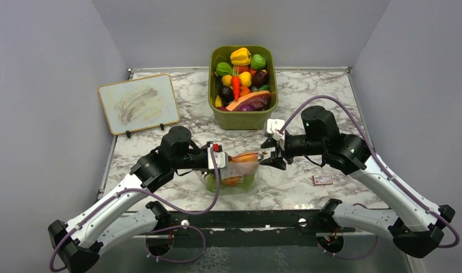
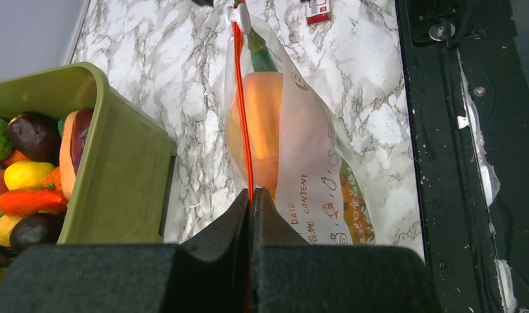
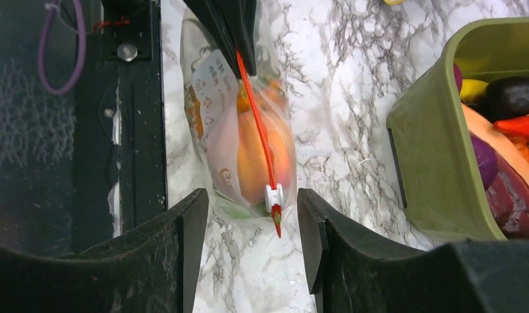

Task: Place the food in the zip-top bag and seal the zipper
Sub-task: Adjust the zipper food storage bag at the center of the board.

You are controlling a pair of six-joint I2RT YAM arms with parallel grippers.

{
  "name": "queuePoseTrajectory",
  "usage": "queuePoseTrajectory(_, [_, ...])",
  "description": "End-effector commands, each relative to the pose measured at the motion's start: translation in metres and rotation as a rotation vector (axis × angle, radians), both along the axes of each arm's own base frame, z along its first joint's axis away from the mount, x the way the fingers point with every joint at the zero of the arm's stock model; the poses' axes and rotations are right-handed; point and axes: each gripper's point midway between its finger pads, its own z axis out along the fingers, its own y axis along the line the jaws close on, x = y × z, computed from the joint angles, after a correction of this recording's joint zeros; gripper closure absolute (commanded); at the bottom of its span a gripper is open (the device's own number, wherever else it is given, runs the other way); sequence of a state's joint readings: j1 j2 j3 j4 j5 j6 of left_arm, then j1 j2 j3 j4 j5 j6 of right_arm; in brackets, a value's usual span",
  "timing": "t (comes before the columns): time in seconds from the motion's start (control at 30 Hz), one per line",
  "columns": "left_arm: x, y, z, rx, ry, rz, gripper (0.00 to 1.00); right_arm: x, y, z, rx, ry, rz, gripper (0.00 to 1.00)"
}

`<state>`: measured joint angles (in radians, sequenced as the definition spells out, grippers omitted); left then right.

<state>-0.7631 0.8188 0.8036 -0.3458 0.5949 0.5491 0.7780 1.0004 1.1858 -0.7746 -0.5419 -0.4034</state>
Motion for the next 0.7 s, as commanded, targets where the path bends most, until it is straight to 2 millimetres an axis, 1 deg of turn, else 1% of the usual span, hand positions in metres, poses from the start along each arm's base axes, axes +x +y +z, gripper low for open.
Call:
queuePoseTrajectory(0.0, [-0.006, -0.006, 0.031, -0.087, -0.086, -0.06, 1.0, 0.008, 0.0, -0.007, -0.015, -0.097, 0.031, 0.46])
queuePoseTrajectory(0.17, [-0.008, -0.005, 0.032, -0.093, -0.09, -0.064, 1.0, 0.011, 0.005, -0.006, -0.022, -0.121, 0.057, 0.48])
queuePoseTrajectory(0.23, [-0.008, -0.005, 0.033, -0.092, -0.093, -0.062, 1.0, 0.011, 0.007, -0.008, -0.032, -0.119, 0.078, 0.52])
queuePoseTrajectory(0.27, [-0.007, -0.005, 0.032, -0.091, -0.094, -0.062, 1.0, 0.011, 0.009, -0.008, -0.033, -0.113, 0.089, 0.56])
queuePoseTrajectory(0.37, [-0.006, -0.005, 0.031, -0.09, -0.095, -0.058, 1.0, 0.01, 0.013, -0.007, -0.023, -0.104, 0.104, 0.75])
queuePoseTrajectory(0.53, [-0.004, -0.006, 0.029, -0.088, -0.092, -0.057, 1.0, 0.01, 0.017, 0.001, 0.006, -0.114, 0.117, 0.97])
queuePoseTrajectory(0.6, [-0.003, -0.007, 0.027, -0.086, -0.089, -0.056, 1.0, 0.009, 0.023, 0.005, 0.038, -0.105, 0.131, 0.98])
queuePoseTrajectory(0.67, [-0.003, -0.008, 0.028, -0.095, -0.089, -0.054, 1.0, 0.007, 0.032, 0.004, 0.06, -0.069, 0.158, 0.93])
